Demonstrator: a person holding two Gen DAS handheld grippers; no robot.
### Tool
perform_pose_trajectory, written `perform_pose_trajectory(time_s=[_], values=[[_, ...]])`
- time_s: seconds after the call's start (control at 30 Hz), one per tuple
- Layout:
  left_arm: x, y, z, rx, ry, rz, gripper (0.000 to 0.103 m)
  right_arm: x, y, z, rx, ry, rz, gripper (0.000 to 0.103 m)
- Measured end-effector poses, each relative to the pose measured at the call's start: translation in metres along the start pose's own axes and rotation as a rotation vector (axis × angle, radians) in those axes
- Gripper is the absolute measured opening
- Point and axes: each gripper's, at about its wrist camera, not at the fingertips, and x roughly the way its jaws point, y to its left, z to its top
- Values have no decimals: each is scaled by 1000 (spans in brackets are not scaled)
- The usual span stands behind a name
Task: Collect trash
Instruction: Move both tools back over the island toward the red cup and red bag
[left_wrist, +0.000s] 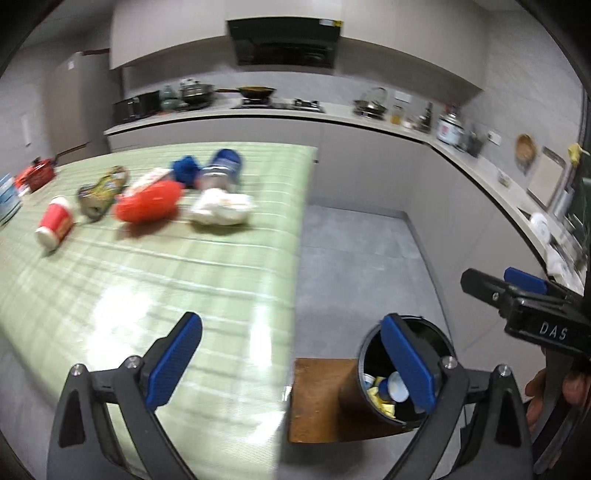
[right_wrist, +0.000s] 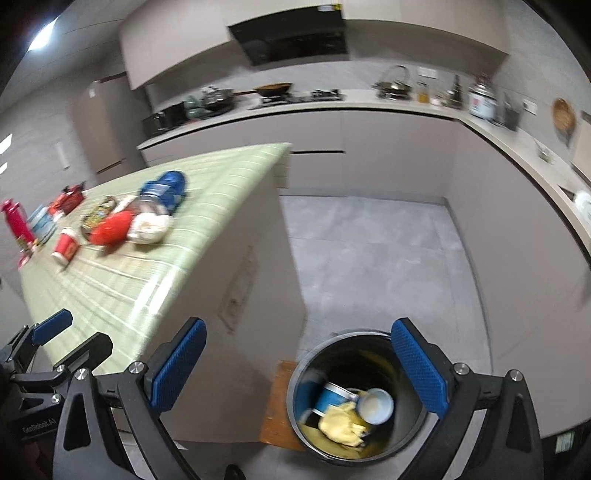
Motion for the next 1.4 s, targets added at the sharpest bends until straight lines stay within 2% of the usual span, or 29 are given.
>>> perform_pose_trajectory(time_s=[0.23, 0.47, 0.93, 1.2, 1.4], values=[[-21, 56, -3, -76, -30, 89, 98, 10, 59, 14, -80, -15, 89, 102], [-23, 122, 1, -150, -47, 153, 98, 23, 109, 26, -130, -16, 125, 102], [3, 233, 37, -169, -57, 164, 98, 66, 195, 72, -108, -42, 78, 101], [33, 303, 57, -199, -41, 210, 98, 107, 227, 98, -94, -22, 51, 101], [56, 337, 72, -209, -25, 228, 98, 144, 237, 122, -63, -5, 20, 101]])
